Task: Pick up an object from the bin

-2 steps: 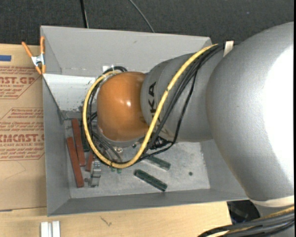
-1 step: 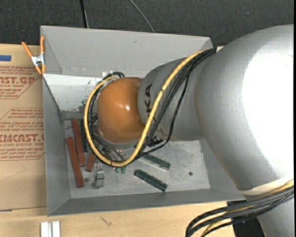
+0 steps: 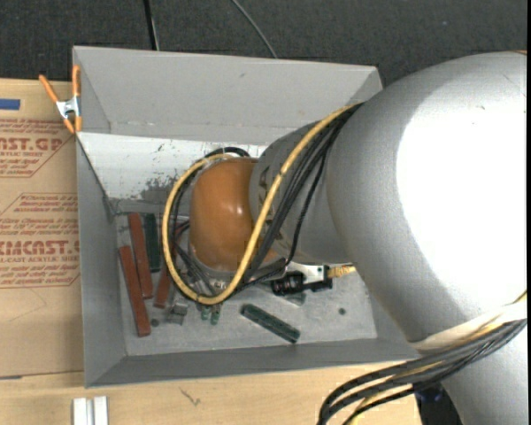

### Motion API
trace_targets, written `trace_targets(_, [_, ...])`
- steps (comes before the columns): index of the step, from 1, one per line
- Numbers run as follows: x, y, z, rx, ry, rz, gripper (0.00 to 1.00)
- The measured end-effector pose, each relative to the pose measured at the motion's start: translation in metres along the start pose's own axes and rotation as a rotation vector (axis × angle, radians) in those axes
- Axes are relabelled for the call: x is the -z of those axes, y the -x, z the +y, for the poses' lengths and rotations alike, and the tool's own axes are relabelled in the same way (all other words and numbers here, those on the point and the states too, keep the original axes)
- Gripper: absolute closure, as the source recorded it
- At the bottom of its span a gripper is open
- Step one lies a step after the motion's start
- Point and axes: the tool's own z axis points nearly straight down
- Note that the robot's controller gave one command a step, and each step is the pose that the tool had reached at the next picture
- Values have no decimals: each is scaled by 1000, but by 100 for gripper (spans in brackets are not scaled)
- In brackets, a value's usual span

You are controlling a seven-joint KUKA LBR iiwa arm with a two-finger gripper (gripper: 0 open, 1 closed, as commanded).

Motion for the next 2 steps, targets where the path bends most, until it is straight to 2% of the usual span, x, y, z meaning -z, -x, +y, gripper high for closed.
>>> trace_targets(1, [-6, -1, -5, -54, 0, 1, 0])
trace_targets(2, [-6, -1, -5, -54, 0, 1, 0])
